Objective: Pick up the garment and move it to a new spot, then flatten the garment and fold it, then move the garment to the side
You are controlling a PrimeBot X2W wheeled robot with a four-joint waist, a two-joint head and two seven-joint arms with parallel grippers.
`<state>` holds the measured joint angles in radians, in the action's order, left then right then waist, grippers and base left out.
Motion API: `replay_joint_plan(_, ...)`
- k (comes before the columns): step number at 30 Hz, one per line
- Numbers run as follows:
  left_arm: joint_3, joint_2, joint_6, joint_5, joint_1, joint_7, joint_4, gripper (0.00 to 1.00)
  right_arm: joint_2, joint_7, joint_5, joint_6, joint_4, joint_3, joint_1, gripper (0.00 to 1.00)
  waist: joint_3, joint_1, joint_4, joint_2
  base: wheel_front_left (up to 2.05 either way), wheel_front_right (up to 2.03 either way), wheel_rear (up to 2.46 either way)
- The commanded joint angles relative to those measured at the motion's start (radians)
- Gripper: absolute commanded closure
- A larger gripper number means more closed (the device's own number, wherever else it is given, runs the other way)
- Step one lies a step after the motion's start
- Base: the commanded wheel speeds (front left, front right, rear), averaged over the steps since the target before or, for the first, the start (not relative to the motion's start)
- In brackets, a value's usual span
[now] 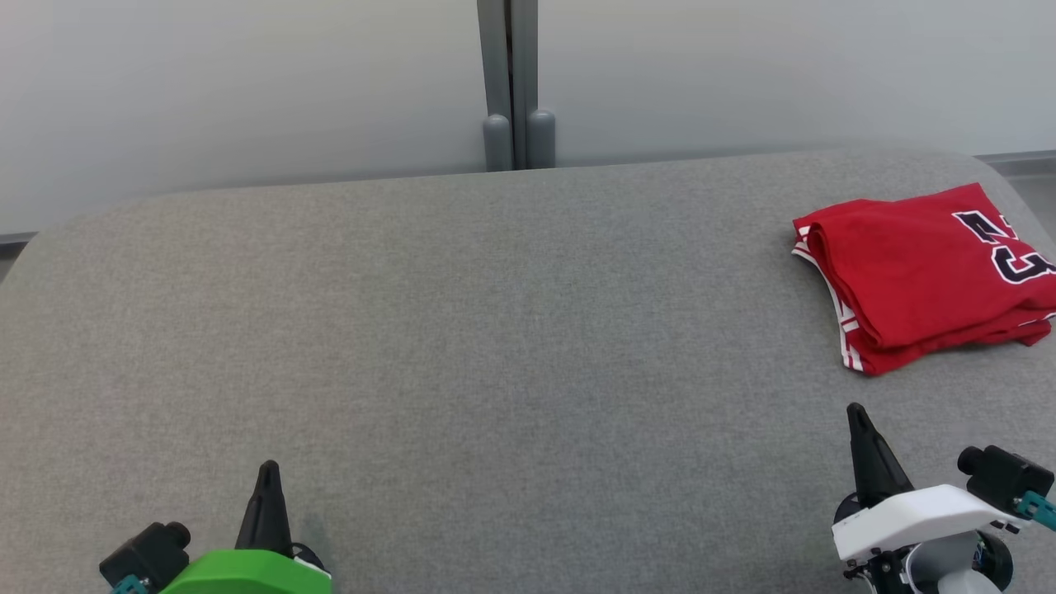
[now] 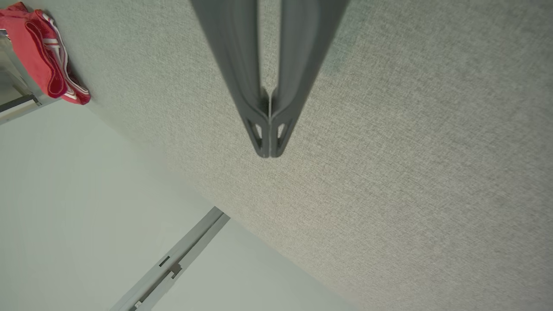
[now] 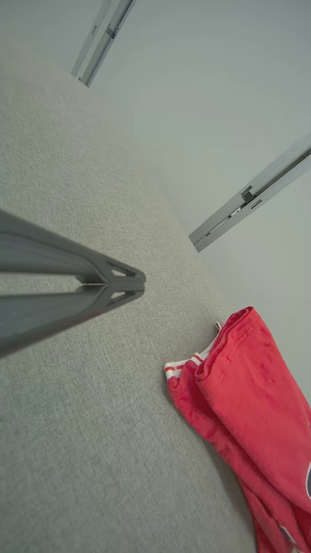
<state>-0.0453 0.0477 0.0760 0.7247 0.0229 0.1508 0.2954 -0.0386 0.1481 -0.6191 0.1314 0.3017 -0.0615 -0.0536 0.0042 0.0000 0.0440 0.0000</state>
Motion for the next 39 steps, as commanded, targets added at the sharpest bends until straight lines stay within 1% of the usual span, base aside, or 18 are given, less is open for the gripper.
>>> replay_joint_plan(1,0.009,0.003,0.006,0.036,-0.035,-0.007,-0.017,1.0,-0.006,-0.008,-0.04,0.0,-0.019,-0.006,-0.026,1.0,0.0,0.0,-0.001,0.0,0.0,0.0,0.0)
replay_joint_plan(20,0.05,0.003,0.02,0.265,-0.063,-0.077,-0.027,1.0,-0.008,-0.077,-0.295,0.0,-0.031,-0.018,-0.035,1.0,0.0,0.0,-0.009,0.0,0.0,0.0,0.0)
replay_joint_plan(39,0.084,0.004,0.031,0.451,-0.088,-0.133,-0.035,1.0,-0.01,-0.133,-0.504,-0.001,-0.04,-0.029,-0.044,1.0,0.0,0.0,-0.017,0.0,0.0,0.0,0.0)
